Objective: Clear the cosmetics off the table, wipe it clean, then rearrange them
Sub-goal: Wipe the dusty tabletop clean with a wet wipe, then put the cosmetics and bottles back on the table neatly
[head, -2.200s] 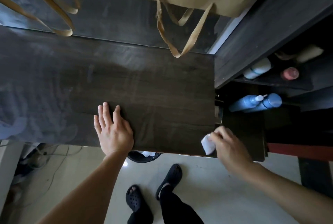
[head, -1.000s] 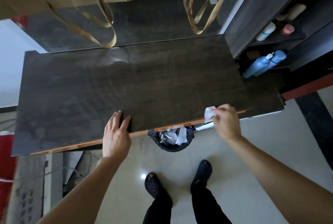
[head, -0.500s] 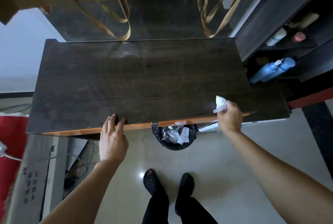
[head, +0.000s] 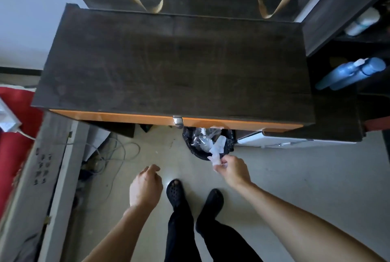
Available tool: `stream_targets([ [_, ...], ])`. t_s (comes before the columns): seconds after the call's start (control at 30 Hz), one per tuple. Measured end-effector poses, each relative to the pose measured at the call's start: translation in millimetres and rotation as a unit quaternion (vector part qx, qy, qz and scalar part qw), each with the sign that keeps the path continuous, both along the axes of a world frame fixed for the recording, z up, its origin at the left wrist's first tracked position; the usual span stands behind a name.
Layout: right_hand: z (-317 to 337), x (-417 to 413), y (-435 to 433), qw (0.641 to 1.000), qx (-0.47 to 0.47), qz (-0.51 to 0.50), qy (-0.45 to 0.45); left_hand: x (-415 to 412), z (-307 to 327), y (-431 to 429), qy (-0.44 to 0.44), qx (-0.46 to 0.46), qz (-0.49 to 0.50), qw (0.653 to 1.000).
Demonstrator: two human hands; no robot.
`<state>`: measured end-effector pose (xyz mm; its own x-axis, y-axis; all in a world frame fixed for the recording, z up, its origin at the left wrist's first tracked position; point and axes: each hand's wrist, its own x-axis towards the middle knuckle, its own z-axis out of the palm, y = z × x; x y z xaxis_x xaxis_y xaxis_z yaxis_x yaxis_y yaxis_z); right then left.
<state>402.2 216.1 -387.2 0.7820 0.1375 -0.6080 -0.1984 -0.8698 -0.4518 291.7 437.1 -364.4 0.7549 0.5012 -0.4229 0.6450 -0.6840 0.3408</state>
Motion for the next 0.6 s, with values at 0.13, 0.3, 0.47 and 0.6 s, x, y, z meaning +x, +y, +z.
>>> stream_targets([
  [0.13, -58.6, 20.2, -28.0, 0.997, -0.055, -0.051, 0.031, -5.3, -48.7, -34.0, 0.045, -0.057, -0.002, 0.997],
  [0.3, -150.4, 48.1, -29.4, 0.991, -0.098, -0.067, 0.056, 9.8, -120.0, -57.1, 0.069, -0.093, -0.018, 0.993],
  [0.47, -232.4, 68.7, -24.9, 0.993, -0.071, -0.085, 0.05, 23.0, -187.8, -62.7, 0.082, -0.098, -0.039, 0.991],
  [0.6, -254.7, 67.7, -30.0, 0.991, -0.074, -0.092, 0.056, 25.0, -212.7, -64.8, 0.093, -0.102, -0.056, 0.989],
])
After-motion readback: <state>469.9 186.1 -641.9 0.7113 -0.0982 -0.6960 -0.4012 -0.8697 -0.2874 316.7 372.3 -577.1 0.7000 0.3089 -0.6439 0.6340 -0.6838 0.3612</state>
